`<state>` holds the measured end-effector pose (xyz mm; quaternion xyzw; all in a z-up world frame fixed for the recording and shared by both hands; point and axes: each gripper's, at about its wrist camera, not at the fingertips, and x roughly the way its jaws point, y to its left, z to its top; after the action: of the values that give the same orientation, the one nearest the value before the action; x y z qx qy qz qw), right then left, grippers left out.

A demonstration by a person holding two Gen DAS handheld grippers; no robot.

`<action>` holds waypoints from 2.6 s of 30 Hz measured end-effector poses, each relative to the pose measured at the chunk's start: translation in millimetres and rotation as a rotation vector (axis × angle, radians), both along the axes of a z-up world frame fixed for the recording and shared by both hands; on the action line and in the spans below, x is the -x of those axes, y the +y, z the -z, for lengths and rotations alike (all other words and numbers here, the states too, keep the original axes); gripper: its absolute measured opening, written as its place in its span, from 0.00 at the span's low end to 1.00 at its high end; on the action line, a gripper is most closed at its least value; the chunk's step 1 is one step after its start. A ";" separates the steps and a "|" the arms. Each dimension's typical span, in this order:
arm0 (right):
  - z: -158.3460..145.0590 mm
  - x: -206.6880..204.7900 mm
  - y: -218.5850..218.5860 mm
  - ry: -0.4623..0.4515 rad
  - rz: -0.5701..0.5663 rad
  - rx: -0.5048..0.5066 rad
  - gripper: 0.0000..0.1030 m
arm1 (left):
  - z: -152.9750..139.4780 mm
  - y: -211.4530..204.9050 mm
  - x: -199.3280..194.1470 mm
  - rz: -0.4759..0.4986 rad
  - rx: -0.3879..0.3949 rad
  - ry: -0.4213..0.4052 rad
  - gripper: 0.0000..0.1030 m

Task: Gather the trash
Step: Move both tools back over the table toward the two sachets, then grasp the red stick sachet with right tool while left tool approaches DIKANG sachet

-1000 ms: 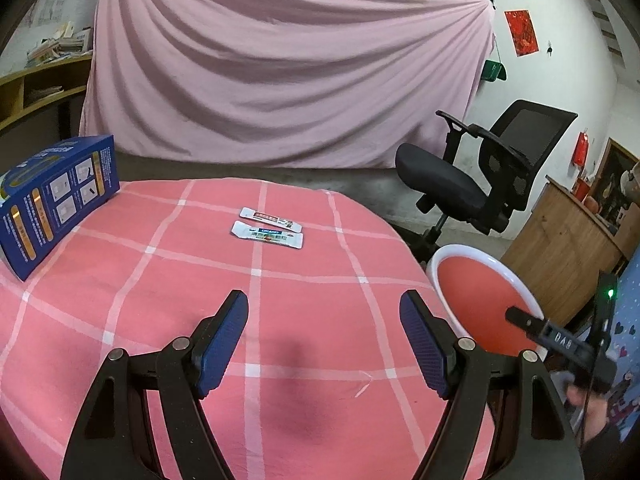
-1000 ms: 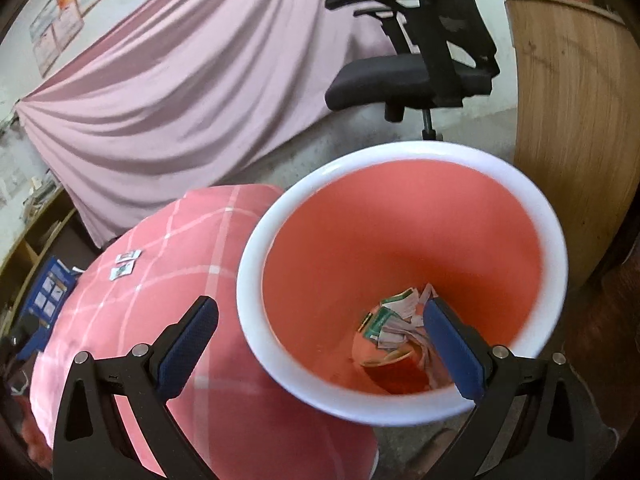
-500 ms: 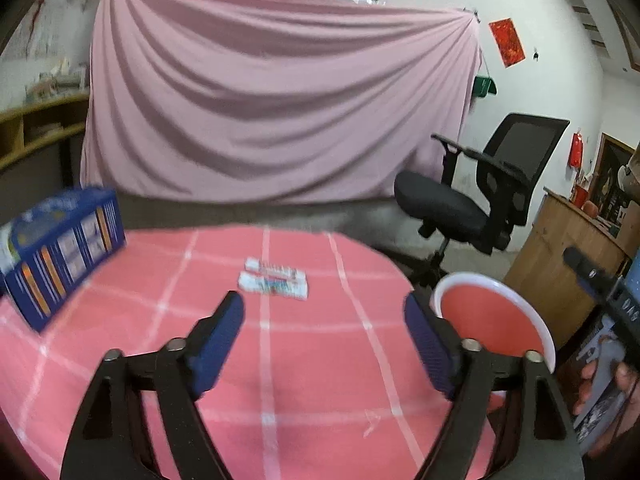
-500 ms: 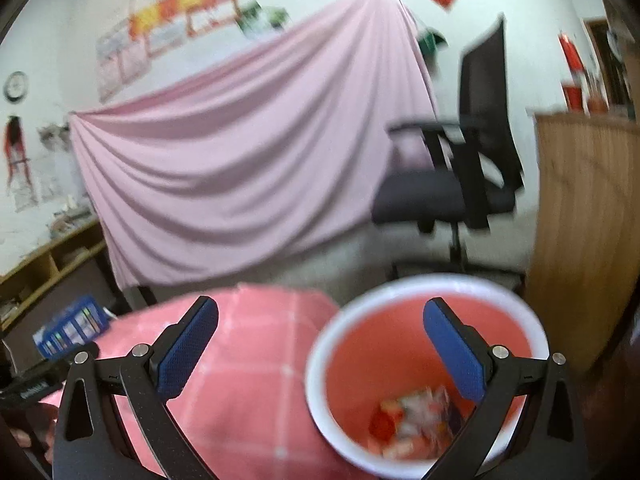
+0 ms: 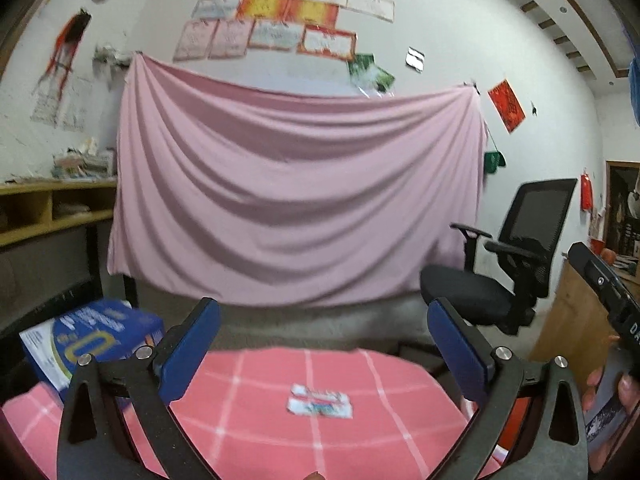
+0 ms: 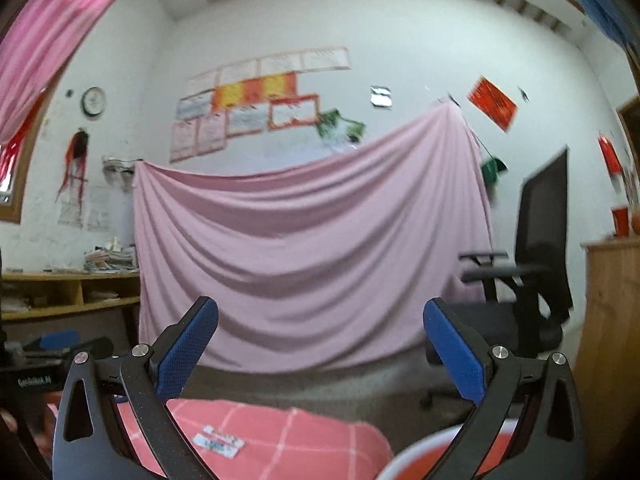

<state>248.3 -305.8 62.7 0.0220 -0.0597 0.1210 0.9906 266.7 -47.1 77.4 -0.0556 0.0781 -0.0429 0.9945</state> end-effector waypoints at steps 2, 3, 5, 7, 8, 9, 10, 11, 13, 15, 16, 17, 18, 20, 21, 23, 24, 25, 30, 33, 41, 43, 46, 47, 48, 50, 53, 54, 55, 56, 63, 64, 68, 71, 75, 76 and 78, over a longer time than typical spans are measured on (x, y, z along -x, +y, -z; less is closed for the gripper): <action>1.9 -3.6 9.8 -0.029 -0.024 0.003 1.00 | 2.2 7.0 -1.0 -0.025 -0.010 -0.035 0.98; 3.2 -5.6 14.5 -0.038 -0.032 0.007 1.00 | 4.3 11.1 -2.7 -0.037 -0.016 -0.048 0.98; 6.0 -11.6 24.5 -0.051 -0.044 0.020 1.00 | 9.1 20.4 -7.1 -0.055 -0.019 -0.064 0.98; 9.0 -18.5 32.9 -0.055 -0.049 0.038 1.00 | 14.3 30.0 -10.8 -0.069 -0.019 -0.075 0.98; 11.7 -24.0 37.8 -0.049 -0.054 0.046 1.00 | 17.4 33.7 -12.5 -0.077 -0.025 -0.078 0.98; 13.4 -27.4 39.4 -0.043 -0.056 0.050 1.00 | 20.6 36.5 -13.6 -0.084 -0.030 -0.079 0.98; 16.5 -33.3 43.1 -0.030 -0.053 0.058 1.00 | 24.9 40.4 -16.0 -0.091 -0.039 -0.079 0.98; 20.0 -37.8 45.9 -0.015 -0.048 0.070 1.00 | 29.3 43.1 -16.8 -0.096 -0.045 -0.078 0.98; 28.1 -48.8 48.8 0.025 -0.041 0.093 1.00 | 40.2 49.4 -22.9 -0.097 -0.053 -0.059 0.98; 36.2 -61.8 53.4 0.080 -0.042 0.119 1.00 | 51.1 54.3 -31.4 -0.096 -0.052 -0.016 0.98; 40.5 -70.6 56.0 0.120 -0.042 0.133 1.00 | 55.6 56.8 -36.5 -0.096 -0.048 0.009 0.98; 44.4 -80.2 57.7 0.161 -0.046 0.140 1.00 | 58.7 57.4 -41.2 -0.094 -0.043 0.033 0.98; 47.9 -88.8 59.6 0.200 -0.052 0.142 1.00 | 63.2 59.2 -46.6 -0.093 -0.039 0.064 0.98; 54.2 -101.0 58.6 0.267 -0.062 0.130 1.00 | 69.6 60.4 -55.1 -0.091 -0.038 0.111 0.98; 56.9 -106.6 58.3 0.295 -0.066 0.121 1.00 | 72.4 61.2 -59.1 -0.095 -0.037 0.131 0.98; 61.3 -114.2 57.8 0.334 -0.072 0.112 1.00 | 77.0 61.4 -64.5 -0.097 -0.030 0.155 0.98; 63.5 -116.2 57.7 0.348 -0.069 0.117 1.00 | 79.4 61.4 -66.8 -0.099 -0.026 0.166 0.98; 65.8 -118.8 58.8 0.365 -0.067 0.125 1.00 | 81.4 60.9 -69.7 -0.100 -0.027 0.177 0.98; 78.2 -134.4 66.7 0.434 -0.093 0.144 1.00 | 89.1 56.8 -80.1 -0.111 -0.048 0.229 0.98; 87.5 -148.9 72.1 0.511 -0.132 0.145 1.00 | 95.5 58.0 -91.4 -0.106 -0.055 0.298 0.98; 127.5 -183.7 108.0 0.796 -0.243 0.304 0.78 | 116.8 61.3 -118.0 -0.095 -0.016 0.518 0.98; 136.8 -186.9 115.7 0.841 -0.264 0.344 0.69 | 121.6 63.3 -121.0 -0.081 0.015 0.552 0.97; 140.6 -186.6 121.6 0.872 -0.321 0.366 0.62 | 125.6 64.9 -121.1 -0.065 0.043 0.579 0.97; 141.6 -186.4 123.1 0.880 -0.337 0.372 0.59 | 126.2 64.3 -122.2 -0.063 0.044 0.586 0.97; 142.3 -186.3 125.0 0.888 -0.355 0.378 0.58 | 126.4 63.6 -124.0 -0.058 0.044 0.595 0.97; 146.6 -187.2 130.6 0.917 -0.396 0.400 0.56 | 128.3 61.4 -126.8 -0.053 0.041 0.615 0.96; 155.4 -192.4 137.8 0.966 -0.407 0.439 0.48 | 128.6 58.8 -130.7 -0.041 0.044 0.638 0.96; 156.0 -192.9 139.1 0.968 -0.409 0.443 0.48 | 128.2 58.3 -132.1 -0.039 0.043 0.644 0.96; 156.0 -192.4 139.6 0.968 -0.411 0.445 0.47 | 128.9 57.6 -133.3 -0.033 0.042 0.651 0.96; 155.9 -191.9 140.0 0.968 -0.420 0.447 0.43 | 128.4 57.4 -134.6 -0.026 0.045 0.657 0.96; 154.5 -187.3 136.6 0.968 -0.443 0.439 0.17 | 130.1 57.5 -138.6 0.024 0.081 0.686 0.96; 154.7 -187.9 136.8 0.969 -0.440 0.437 0.15 | 129.8 57.7 -138.9 0.033 0.084 0.687 0.96; 154.6 -189.3 121.8 0.981 -0.392 0.406 0.14 | 127.8 52.9 -138.9 0.092 0.082 0.687 0.95; 155.3 -192.6 105.3 0.996 -0.357 0.381 0.14 | 128.1 42.6 -143.0 0.136 0.060 0.697 0.94; 153.7 -195.2 82.1 1.012 -0.325 0.340 0.11 | 130.5 26.0 -155.3 0.181 0.049 0.714 0.93; 153.1 -195.5 76.4 1.013 -0.320 0.331 0.11 | 131.1 20.4 -159.2 0.194 0.044 0.718 0.93; 152.3 -194.6 66.6 1.015 -0.312 0.322 0.10 | 133.4 6.3 -166.4 0.220 0.020 0.730 0.93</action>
<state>442.9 -239.2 -89.7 -0.0657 0.4485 0.2483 0.8561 433.1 -40.8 -56.0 -0.0679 0.4325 -0.1277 0.8900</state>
